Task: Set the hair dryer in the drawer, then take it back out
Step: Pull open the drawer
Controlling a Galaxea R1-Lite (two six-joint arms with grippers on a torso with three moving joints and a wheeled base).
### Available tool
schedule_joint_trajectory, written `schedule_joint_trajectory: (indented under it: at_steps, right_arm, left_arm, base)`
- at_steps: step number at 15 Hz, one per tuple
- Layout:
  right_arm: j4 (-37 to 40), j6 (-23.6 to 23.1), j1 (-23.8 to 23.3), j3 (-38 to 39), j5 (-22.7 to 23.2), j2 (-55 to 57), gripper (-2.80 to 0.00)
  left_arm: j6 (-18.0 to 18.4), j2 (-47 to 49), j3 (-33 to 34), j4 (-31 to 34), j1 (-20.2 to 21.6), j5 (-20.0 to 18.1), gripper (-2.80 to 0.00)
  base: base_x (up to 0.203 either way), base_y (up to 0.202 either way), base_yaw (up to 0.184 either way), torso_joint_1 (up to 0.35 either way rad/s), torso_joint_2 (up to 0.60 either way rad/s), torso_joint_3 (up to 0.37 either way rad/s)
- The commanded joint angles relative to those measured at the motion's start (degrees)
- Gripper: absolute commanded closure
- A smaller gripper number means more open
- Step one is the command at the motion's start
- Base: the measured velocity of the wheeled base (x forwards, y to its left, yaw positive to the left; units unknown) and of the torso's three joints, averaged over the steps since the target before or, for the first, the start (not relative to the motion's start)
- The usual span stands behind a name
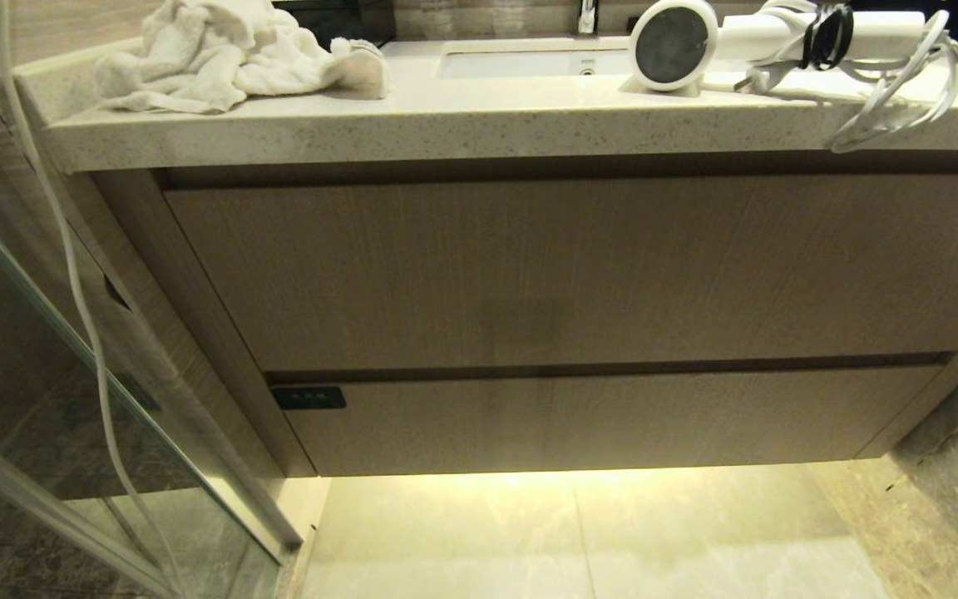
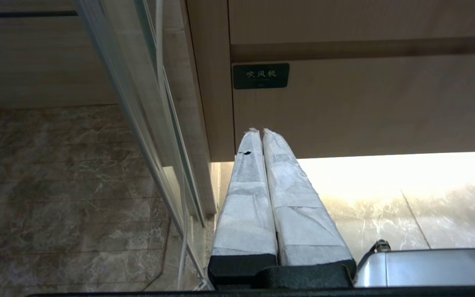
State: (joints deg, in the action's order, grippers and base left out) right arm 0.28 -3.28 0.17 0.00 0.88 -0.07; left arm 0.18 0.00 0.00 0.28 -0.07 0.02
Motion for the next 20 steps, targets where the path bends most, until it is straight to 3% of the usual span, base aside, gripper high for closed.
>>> schedule_joint_trajectory:
  at_steps: [1,8,11,13,15,20]
  right_arm:
    - [0.0,-0.1,0.1,0.0,0.0,0.0,0.0]
    - [1.7,-0.1,0.1,-3.3,0.2,0.1,0.0]
    - [19.8,-2.2,0.1,-20.4,1.4,4.1,0.0]
    - [33.1,-4.0,0.2,-31.5,4.7,13.0,0.0]
    - [38.8,-6.6,0.8,-36.6,7.2,24.2,0.0]
    - [33.7,-10.3,2.7,-43.9,9.6,56.2,0.0]
  left_arm:
    - [0.0,0.1,0.1,0.0,0.1,0.0,0.0]
    - [0.0,0.1,0.1,0.0,0.1,0.0,0.0]
    - [0.0,0.0,0.0,0.0,0.1,0.0,0.0]
    - [0.0,0.0,0.1,0.0,0.1,0.0,0.0]
    - [0.0,0.1,0.1,0.0,0.1,0.0,0.0]
    - [0.0,0.1,0.1,0.0,0.1,0.0,0.0]
  base:
    - [0.0,0.0,0.0,0.0,0.0,0.0]
    - [0.0,0.0,0.0,0.0,0.0,0.0]
    - [0.0,0.0,0.0,0.0,0.0,0.0]
    - [0.0,0.0,0.0,0.0,0.0,0.0]
    - [0.0,0.0,0.0,0.0,0.0,0.0]
    - [0.0,0.0,0.0,0.0,0.0,0.0]
